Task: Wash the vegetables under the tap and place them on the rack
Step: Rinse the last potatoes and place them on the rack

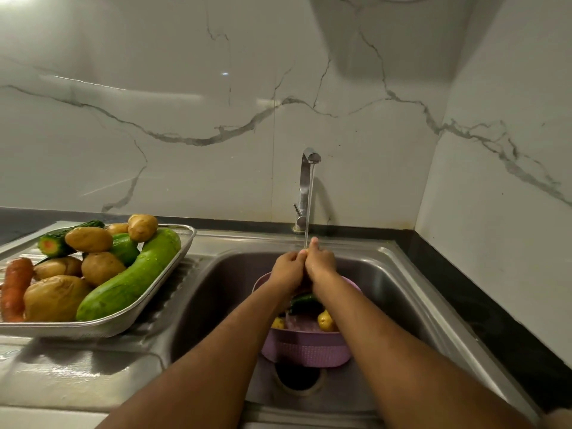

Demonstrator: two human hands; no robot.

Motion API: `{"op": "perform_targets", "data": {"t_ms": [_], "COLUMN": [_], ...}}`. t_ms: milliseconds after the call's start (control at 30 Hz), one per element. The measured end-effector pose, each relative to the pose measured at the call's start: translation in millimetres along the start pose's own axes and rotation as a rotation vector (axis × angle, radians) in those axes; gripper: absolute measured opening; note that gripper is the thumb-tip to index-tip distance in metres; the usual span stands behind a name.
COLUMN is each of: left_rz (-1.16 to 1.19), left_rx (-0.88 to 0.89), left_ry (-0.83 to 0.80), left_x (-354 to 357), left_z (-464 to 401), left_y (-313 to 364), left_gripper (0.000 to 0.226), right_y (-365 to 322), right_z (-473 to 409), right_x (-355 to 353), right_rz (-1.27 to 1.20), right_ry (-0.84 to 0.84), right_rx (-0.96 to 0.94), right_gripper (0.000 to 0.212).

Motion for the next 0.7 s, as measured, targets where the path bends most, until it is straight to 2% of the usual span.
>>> {"op": "perform_targets", "data": {"t_ms": [133, 233, 300, 367, 467, 567, 700], "left_rz": [-0.2, -0.249, -0.256, -0.24, -0.226, -0.244, -0.195], "left_rx": [0.033, -0.024, -0.063, -0.059, 0.002, 0.06, 0.096], "left_ry": [0.01, -0.062, -0.142, -0.144, -0.025, 0.005, 0.08], "left_x": [-6.8, -7.7, -2.5, 0.9, -7.9, -13.0, -17.2], "left_z": [0.2, 1.7, 5.2, 2.0, -5.7, -11.0, -14.5], "left_y": [-9.4, -20.0, -27.5, -34.3, -37.8, -35.0, -26.5], "left_gripper": [0.029, 0.03, 0.034, 0.033, 0.024, 0.015, 0.026], "right_y": [18.5, 27.8, 34.0, 37.9, 39.9, 44.6, 37.4], "right_z": [6.4, 11.6, 12.8, 13.2, 15.1, 11.9, -9.8], "right_x": [-2.7, -4.9, -10.3, -15.3, -17.1, -14.0, -5.9], "right_rz": [0.071, -0.007, -0.061, -0.024, 0.022, -0.027, 0.135], "right_ry": [-0.06, -0.171, -0.161, -0.127, -0.149, -0.194, -0.2], "right_rx": [0.134, 0.182, 0.234, 0.273, 0.209, 0.123, -0.05], "right_gripper": [0.045, 0.039, 0.034, 0.027, 0.02, 0.02, 0.024]}}
Point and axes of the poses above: each hand's wrist, its own z-axis away from the middle knuckle, its own x-axis out of the palm, y = z × x, the point moved 7 cm from there along -z, towards the middle knuckle, and after that the axes turned 14 degrees about -z, right-handed, at the moved point
